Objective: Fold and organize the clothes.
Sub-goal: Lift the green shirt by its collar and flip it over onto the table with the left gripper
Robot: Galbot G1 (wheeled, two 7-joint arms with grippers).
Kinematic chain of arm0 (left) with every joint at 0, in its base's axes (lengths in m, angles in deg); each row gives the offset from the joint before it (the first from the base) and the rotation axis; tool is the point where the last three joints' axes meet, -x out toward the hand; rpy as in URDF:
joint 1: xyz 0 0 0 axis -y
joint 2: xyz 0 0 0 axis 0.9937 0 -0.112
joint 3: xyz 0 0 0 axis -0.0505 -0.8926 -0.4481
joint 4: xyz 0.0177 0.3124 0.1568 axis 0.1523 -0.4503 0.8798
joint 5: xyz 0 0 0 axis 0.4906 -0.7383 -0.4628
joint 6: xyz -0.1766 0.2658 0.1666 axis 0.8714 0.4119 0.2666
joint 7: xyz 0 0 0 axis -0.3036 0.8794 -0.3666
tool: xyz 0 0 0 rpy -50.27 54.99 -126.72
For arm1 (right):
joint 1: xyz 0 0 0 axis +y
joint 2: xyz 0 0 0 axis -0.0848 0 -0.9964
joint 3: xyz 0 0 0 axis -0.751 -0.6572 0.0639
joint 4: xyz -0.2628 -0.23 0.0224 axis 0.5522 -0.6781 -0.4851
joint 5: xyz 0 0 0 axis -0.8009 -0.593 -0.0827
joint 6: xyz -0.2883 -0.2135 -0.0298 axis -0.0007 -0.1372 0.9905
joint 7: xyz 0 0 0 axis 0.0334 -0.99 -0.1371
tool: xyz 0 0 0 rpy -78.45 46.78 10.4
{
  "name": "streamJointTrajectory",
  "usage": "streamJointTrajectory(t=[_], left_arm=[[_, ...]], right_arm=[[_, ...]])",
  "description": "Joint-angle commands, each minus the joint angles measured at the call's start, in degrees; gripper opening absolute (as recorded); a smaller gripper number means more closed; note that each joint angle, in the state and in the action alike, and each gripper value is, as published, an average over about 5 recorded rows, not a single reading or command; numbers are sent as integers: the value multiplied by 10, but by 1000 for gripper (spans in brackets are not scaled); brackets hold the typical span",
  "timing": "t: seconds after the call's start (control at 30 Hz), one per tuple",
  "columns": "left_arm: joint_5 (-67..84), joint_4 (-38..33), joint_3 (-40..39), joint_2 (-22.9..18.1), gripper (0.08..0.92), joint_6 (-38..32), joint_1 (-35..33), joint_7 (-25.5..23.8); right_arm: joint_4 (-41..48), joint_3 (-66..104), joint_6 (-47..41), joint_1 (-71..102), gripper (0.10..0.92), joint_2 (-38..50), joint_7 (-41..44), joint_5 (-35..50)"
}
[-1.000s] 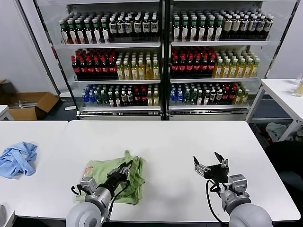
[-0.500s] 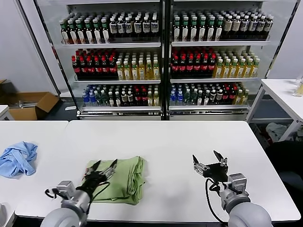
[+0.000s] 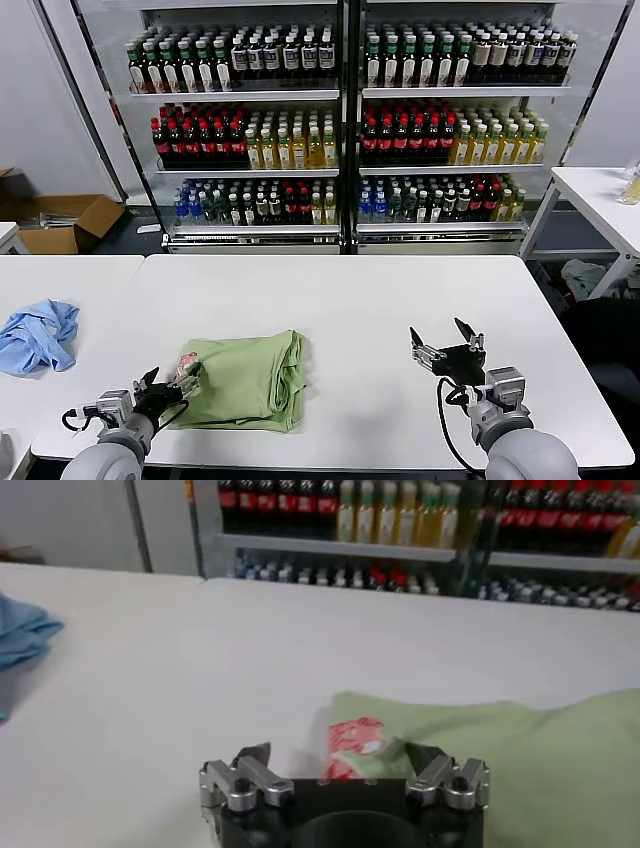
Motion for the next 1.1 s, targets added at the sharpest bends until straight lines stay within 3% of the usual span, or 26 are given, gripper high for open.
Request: streamJointTrajectory(t=[0.03,0.27,0.9,1.1], left_arm=[[17,38,16,7,823,13,2,-4],[27,36,8,-5,791,10,1,-31],[35,27,0,-16,247,-20,3,-54],[50,-40,63,7,113,-15,-16,-53]], right_arm=[[2,0,0,0,823,-2,0,0],[1,0,0,0,823,-3,0,0],[-7,8,0,8,823,-5,-1,0],[-8,12,-1,6,823,-2,-1,1]])
